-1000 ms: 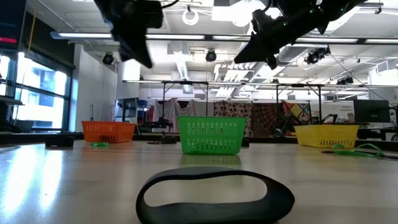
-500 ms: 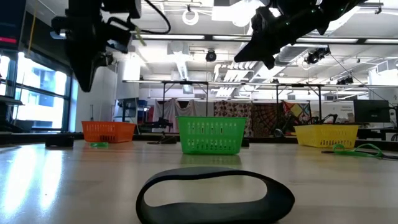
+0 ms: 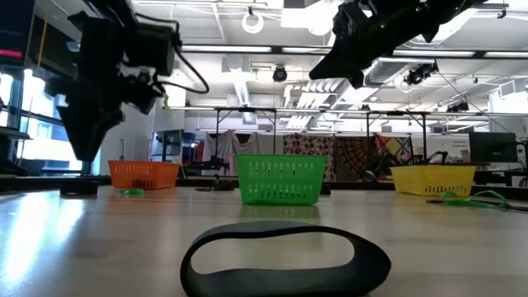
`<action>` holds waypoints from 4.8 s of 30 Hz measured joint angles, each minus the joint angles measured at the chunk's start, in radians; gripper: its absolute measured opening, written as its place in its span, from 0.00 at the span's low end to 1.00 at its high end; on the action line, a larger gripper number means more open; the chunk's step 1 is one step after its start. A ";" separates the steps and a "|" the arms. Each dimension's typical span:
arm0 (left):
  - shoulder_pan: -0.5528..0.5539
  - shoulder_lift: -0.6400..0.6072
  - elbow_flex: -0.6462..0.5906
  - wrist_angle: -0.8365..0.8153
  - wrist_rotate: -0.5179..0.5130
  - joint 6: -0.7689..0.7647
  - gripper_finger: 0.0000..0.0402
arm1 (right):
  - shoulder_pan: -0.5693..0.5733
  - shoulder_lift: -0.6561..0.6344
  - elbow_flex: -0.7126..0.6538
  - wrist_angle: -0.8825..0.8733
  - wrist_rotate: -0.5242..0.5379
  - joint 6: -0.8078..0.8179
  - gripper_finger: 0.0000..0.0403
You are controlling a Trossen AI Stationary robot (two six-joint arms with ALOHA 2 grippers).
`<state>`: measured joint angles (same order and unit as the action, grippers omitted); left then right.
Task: Sort rubber bands into baskets
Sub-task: Put the black rubber band into the orange bin, then put the green rubber band into the green bin
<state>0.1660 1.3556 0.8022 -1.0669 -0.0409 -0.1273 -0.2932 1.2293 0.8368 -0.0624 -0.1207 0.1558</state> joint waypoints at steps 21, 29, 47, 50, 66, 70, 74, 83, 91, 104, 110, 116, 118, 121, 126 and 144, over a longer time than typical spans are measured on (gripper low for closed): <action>0.102 0.186 -0.041 0.074 0.024 0.117 0.43 | 0.000 0.000 0.000 -0.001 0.015 0.027 0.00; 0.099 0.222 -0.040 0.085 0.038 0.137 0.24 | 0.000 0.000 0.000 -0.001 0.016 0.027 0.00; 0.257 0.130 0.247 -0.039 0.061 -0.067 0.01 | 0.000 0.000 0.000 -0.002 0.017 0.027 0.00; 0.332 0.118 0.317 -0.053 0.061 -0.082 0.00 | 0.000 0.000 0.000 -0.003 0.017 0.027 0.00; 0.694 0.168 0.456 -0.101 0.059 -0.027 0.00 | 0.000 0.000 0.000 -0.010 0.017 0.068 0.00; 0.716 0.235 0.456 -0.070 0.060 0.000 0.00 | 0.000 0.000 0.000 -0.010 0.017 0.083 0.00; 0.725 0.315 0.456 -0.065 0.062 0.034 0.00 | 0.000 0.000 0.000 -0.010 0.017 0.101 0.00; 0.724 0.406 0.456 -0.003 0.058 0.090 0.04 | -0.001 0.000 0.000 -0.011 0.017 0.110 0.00; 0.721 0.411 0.456 0.013 0.023 0.146 0.16 | -0.001 0.000 0.000 -0.017 0.043 0.124 0.00; 0.716 0.377 0.456 0.018 -0.035 0.165 0.36 | -0.001 0.000 0.000 -0.032 0.043 0.110 0.00; 0.652 0.302 0.448 0.093 -0.018 0.142 0.31 | 0.015 -0.042 0.000 -0.148 0.049 0.117 0.01; 0.523 0.136 0.368 0.354 -0.017 0.031 0.21 | 0.092 -0.126 0.000 -0.330 0.112 0.220 0.12; 0.475 0.082 0.342 0.431 -0.018 -0.001 0.19 | 0.131 -0.144 0.000 -0.404 0.121 0.276 0.18; 0.400 0.013 0.321 0.520 -0.024 -0.020 0.16 | 0.202 -0.154 0.000 -0.522 0.121 0.373 0.25; 0.279 -0.067 0.303 0.641 -0.025 -0.020 0.15 | 0.318 -0.135 0.000 -0.755 0.120 0.568 0.34; 0.021 -0.102 0.048 1.131 0.023 -0.082 0.15 | 0.317 -0.058 -0.084 -0.853 0.046 0.696 0.38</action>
<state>0.1871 1.2538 0.8500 0.0642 -0.0177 -0.2092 0.0243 1.1717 0.7529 -0.9153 -0.0751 0.8516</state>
